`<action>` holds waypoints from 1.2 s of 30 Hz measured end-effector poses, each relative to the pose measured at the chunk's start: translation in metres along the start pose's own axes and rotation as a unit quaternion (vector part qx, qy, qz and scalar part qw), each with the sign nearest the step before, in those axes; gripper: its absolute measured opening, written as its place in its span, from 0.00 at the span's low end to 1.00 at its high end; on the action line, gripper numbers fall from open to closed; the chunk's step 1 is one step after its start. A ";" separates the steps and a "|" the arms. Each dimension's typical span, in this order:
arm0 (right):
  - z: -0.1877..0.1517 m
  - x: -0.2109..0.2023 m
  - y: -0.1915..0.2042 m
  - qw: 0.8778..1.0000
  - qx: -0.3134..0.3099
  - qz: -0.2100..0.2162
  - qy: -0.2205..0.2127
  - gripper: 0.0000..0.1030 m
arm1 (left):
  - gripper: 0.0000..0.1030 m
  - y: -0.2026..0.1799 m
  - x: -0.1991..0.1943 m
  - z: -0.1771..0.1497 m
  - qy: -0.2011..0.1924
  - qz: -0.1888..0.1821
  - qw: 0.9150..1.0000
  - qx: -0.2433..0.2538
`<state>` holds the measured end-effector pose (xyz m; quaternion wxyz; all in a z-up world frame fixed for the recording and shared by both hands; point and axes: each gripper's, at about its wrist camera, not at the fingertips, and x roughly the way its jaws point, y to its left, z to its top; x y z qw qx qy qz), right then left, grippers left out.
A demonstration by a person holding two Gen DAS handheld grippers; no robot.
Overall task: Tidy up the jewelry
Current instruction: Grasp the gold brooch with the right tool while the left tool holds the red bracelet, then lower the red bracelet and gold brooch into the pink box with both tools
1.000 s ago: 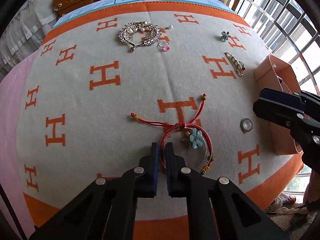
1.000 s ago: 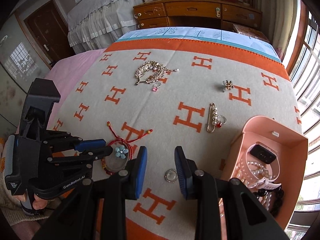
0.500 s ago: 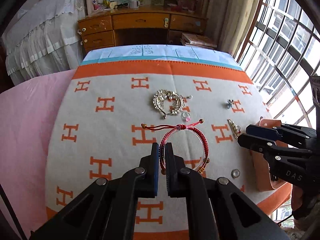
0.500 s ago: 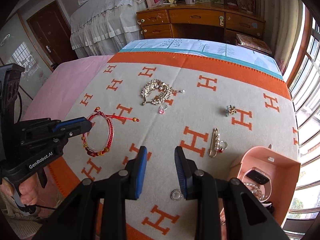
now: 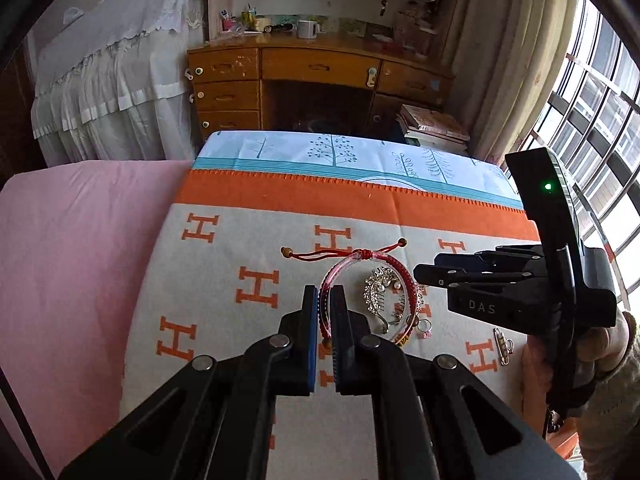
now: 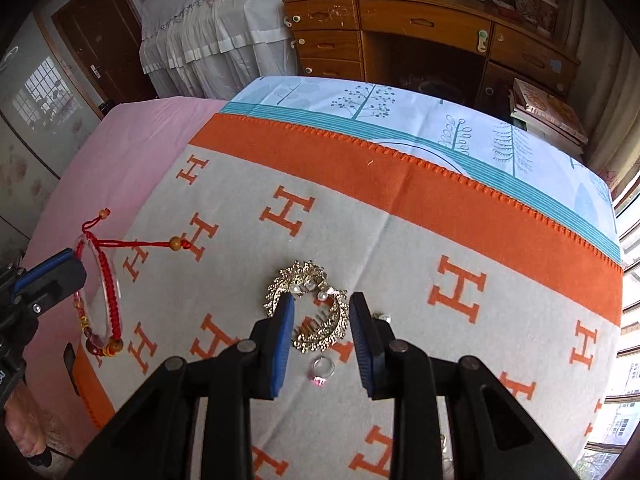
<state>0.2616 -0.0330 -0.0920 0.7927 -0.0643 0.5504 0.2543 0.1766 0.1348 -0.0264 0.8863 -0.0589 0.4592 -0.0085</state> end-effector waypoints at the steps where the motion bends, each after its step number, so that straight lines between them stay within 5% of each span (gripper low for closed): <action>1: 0.003 0.010 0.000 1.000 -0.002 -0.003 0.008 0.28 | 0.04 0.002 0.007 0.001 0.007 -0.002 1.000 -0.003; 9: 0.012 0.059 0.000 0.998 -0.023 -0.010 0.054 0.28 | 0.04 0.012 0.050 -0.003 0.041 -0.003 0.999 -0.010; 12: 0.012 0.061 -0.003 0.999 -0.016 0.007 0.047 0.21 | 0.04 0.013 0.058 -0.005 0.048 -0.004 0.999 -0.012; 14: 0.012 0.060 -0.004 0.999 -0.008 0.020 0.046 0.08 | 0.04 0.013 0.061 -0.005 0.051 -0.003 0.999 -0.012; 19: 0.008 0.050 -0.002 0.999 -0.010 0.013 0.036 0.07 | 0.04 0.006 0.058 -0.008 0.050 -0.005 0.999 -0.008; 28: -0.018 -0.035 -0.010 0.998 0.019 0.038 -0.042 0.07 | 0.04 -0.027 0.002 -0.012 0.009 -0.020 0.999 0.027; 36: -0.082 -0.144 -0.037 0.990 0.060 0.025 -0.126 0.07 | 0.04 -0.098 -0.064 -0.024 -0.034 -0.072 0.992 0.095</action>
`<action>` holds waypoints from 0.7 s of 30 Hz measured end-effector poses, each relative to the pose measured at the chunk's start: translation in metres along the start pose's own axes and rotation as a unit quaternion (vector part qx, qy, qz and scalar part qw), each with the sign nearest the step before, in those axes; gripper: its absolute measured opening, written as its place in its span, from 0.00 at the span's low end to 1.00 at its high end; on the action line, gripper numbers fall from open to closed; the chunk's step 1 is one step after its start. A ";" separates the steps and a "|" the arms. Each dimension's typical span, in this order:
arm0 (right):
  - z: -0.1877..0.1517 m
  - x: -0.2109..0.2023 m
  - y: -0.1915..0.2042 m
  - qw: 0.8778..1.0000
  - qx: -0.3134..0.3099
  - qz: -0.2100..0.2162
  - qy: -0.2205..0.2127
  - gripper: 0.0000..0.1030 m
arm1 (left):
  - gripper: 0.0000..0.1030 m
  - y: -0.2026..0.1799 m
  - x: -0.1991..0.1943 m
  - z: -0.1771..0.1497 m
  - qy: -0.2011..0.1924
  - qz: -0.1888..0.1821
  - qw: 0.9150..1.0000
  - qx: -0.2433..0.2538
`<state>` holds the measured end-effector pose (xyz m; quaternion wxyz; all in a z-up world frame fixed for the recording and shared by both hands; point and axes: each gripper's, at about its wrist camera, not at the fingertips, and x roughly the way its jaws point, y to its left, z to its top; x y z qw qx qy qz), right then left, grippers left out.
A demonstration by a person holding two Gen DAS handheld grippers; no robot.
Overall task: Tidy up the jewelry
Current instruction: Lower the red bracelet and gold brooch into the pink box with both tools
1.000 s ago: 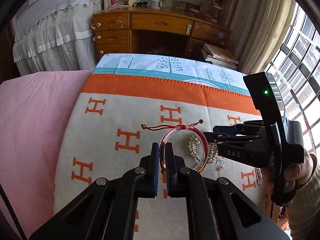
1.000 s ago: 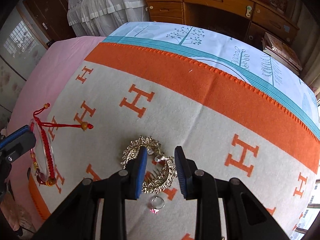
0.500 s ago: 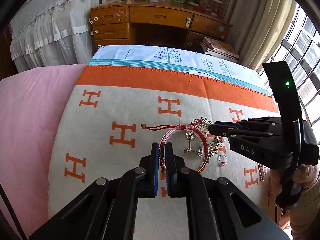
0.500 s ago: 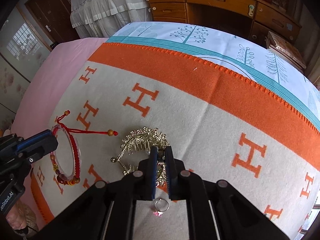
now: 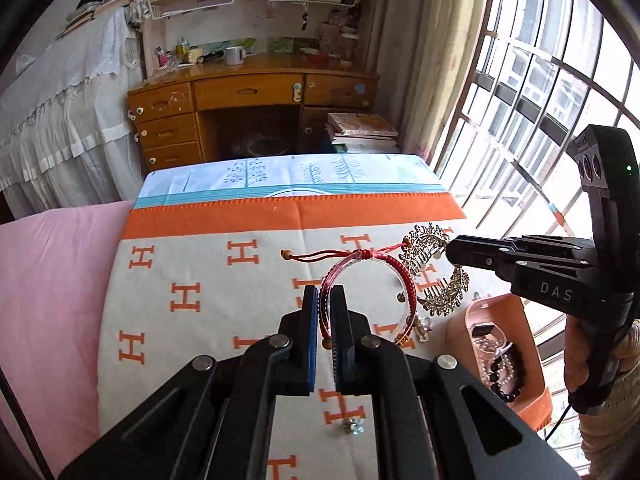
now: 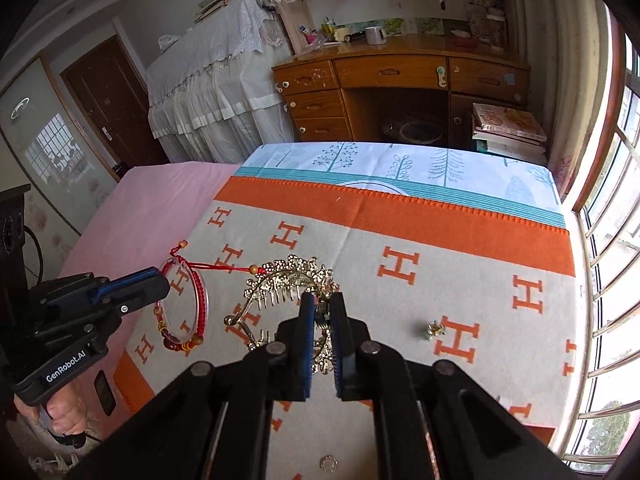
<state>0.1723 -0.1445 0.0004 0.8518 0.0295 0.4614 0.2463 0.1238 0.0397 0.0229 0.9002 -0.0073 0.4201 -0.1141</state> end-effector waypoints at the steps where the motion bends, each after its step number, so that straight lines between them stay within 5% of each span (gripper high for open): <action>1: -0.007 -0.015 -0.006 1.000 0.008 -0.003 -0.008 0.07 | 0.04 -0.013 -0.004 0.000 -0.003 -0.008 1.000 0.011; 11: -0.107 -0.090 -0.078 0.993 0.100 -0.052 -0.031 0.07 | 0.04 -0.144 0.001 -0.012 0.007 -0.092 0.990 0.108; 12: -0.119 -0.091 -0.084 0.992 0.109 -0.054 -0.028 0.01 | 0.04 -0.155 0.007 -0.016 0.014 -0.095 0.989 0.115; 21: -0.185 -0.070 -0.111 0.988 0.150 -0.037 0.008 0.00 | 0.04 -0.196 0.089 -0.055 0.119 -0.088 0.980 0.131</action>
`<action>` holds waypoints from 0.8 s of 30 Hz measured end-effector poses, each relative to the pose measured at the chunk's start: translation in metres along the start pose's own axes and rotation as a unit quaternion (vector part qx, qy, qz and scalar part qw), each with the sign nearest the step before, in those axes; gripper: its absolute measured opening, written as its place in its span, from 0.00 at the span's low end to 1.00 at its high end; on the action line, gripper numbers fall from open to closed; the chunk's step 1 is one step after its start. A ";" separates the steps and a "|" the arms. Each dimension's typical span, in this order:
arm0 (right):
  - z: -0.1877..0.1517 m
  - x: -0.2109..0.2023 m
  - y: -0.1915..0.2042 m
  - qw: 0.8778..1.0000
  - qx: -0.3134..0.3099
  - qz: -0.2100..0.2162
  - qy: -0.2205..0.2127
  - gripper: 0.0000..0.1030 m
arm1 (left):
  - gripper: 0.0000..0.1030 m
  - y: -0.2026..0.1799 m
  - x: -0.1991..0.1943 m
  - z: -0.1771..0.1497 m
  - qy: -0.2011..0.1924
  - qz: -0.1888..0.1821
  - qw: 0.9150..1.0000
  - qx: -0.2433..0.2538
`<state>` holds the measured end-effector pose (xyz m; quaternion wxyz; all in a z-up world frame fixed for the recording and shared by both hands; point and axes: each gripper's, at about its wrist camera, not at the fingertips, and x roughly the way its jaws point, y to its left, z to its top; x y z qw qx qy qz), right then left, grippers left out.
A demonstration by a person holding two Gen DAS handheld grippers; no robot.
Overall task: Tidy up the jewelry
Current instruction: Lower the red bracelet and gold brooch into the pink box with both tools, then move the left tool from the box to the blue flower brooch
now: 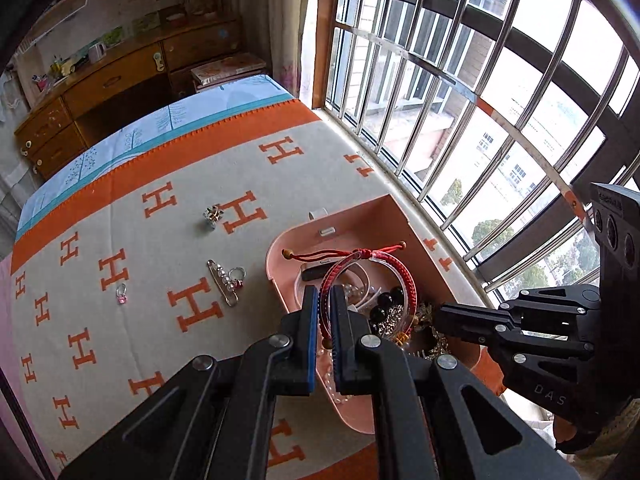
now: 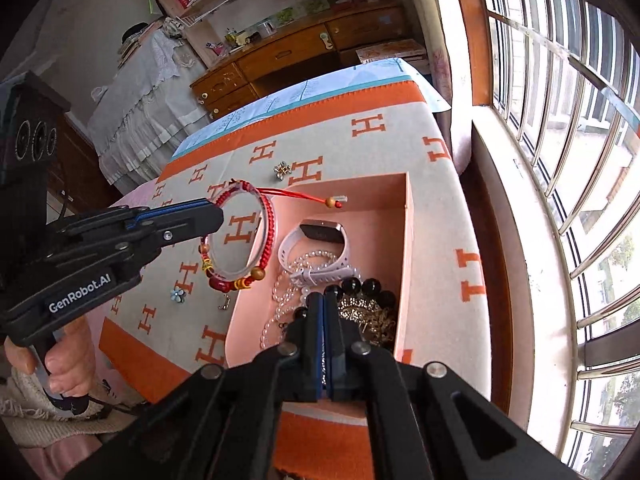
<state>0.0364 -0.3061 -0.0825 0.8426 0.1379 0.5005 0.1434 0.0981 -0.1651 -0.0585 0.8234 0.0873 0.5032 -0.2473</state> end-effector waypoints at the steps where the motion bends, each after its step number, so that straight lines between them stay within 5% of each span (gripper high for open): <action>1: -0.004 0.002 -0.002 1.000 0.001 0.002 0.000 0.00 | 0.04 0.000 0.007 -0.002 0.009 -0.001 1.000 -0.002; 13: -0.024 0.011 0.005 0.999 -0.021 -0.018 -0.023 0.01 | 0.04 -0.020 0.028 0.012 0.012 0.007 1.000 0.018; 15: -0.026 0.011 0.007 0.999 -0.023 -0.026 -0.025 0.01 | 0.13 -0.024 0.031 0.020 0.007 0.012 1.000 0.025; 17: -0.028 0.009 0.007 0.999 -0.024 -0.034 -0.030 0.01 | 0.57 -0.028 0.033 0.022 0.002 0.019 0.999 0.027; 18: -0.029 0.007 0.006 0.999 -0.024 -0.037 -0.032 0.01 | 0.66 -0.030 0.031 0.022 -0.007 0.022 0.999 0.027; 19: -0.031 0.005 0.006 0.998 -0.023 -0.039 -0.036 0.01 | 0.72 -0.031 0.028 0.021 -0.019 0.023 0.999 0.028; 24: -0.034 -0.002 0.003 0.998 -0.020 -0.042 -0.051 0.01 | 0.72 -0.039 0.015 0.011 -0.044 0.032 0.997 0.049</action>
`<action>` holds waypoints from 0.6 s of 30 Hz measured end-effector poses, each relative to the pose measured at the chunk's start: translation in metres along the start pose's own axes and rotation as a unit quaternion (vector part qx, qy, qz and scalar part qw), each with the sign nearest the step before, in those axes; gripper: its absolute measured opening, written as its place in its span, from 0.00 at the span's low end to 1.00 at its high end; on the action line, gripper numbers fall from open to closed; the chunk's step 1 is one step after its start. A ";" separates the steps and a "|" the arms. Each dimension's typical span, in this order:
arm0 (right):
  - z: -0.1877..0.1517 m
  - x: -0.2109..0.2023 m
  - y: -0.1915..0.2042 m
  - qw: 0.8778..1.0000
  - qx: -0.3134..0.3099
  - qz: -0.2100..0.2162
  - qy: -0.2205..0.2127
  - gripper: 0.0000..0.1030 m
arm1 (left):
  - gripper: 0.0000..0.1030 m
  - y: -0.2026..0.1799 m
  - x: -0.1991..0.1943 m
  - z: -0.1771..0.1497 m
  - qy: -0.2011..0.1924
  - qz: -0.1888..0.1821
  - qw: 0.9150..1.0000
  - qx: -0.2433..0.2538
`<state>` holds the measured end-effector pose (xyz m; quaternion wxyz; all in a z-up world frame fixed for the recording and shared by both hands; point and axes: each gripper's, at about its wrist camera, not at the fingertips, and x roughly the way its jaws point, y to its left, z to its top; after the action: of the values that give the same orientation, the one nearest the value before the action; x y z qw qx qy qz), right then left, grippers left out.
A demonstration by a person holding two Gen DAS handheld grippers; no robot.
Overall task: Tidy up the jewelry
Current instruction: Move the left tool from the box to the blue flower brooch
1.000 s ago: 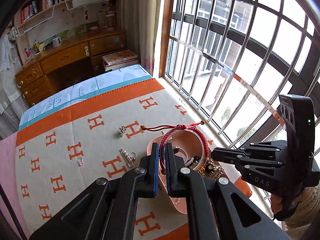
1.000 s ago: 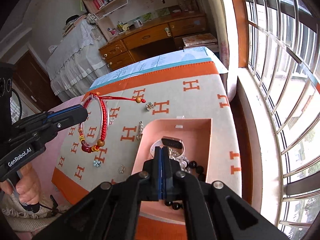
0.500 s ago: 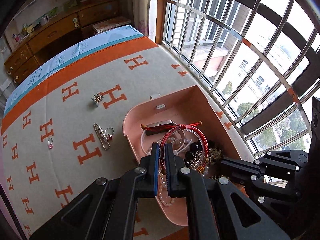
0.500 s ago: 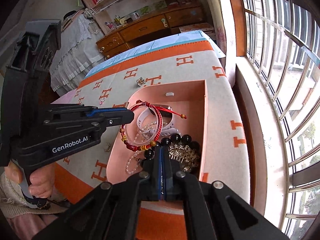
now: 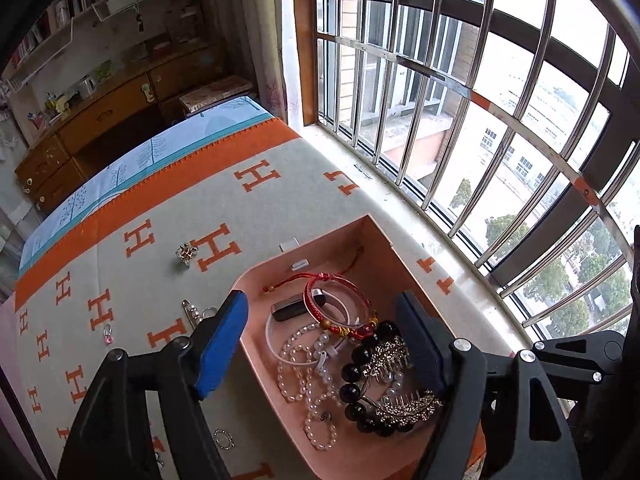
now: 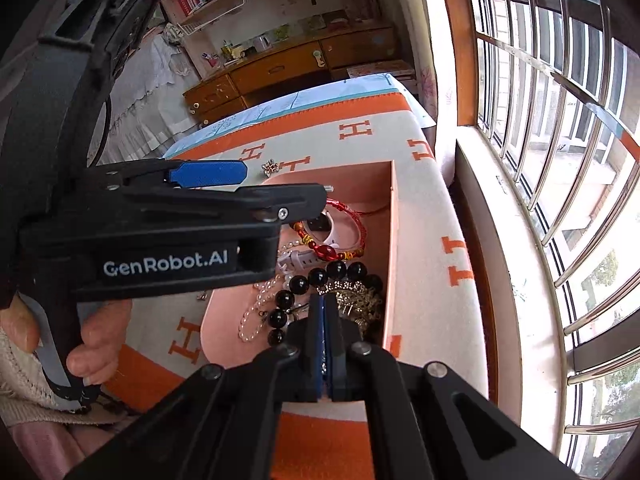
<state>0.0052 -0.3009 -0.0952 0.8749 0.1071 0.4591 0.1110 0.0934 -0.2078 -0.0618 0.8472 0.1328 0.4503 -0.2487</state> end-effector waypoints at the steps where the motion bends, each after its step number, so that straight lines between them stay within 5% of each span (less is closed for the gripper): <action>1: 0.000 0.000 0.000 1.000 0.000 0.000 -0.001 0.01 | 0.72 0.000 -0.003 -0.002 -0.003 -0.001 1.000 -0.001; 12: -0.003 0.004 0.001 1.000 0.014 0.012 0.005 0.01 | 0.72 0.022 -0.038 -0.034 -0.044 -0.006 0.999 -0.028; 18: -0.002 0.006 0.007 1.000 0.012 0.015 0.009 0.01 | 0.72 0.056 -0.060 -0.054 -0.033 0.011 0.997 -0.066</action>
<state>0.0065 -0.2921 -0.0988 0.8676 0.1233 0.4665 0.1200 0.0576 -0.1185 -0.0426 0.8713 0.0729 0.4358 -0.2134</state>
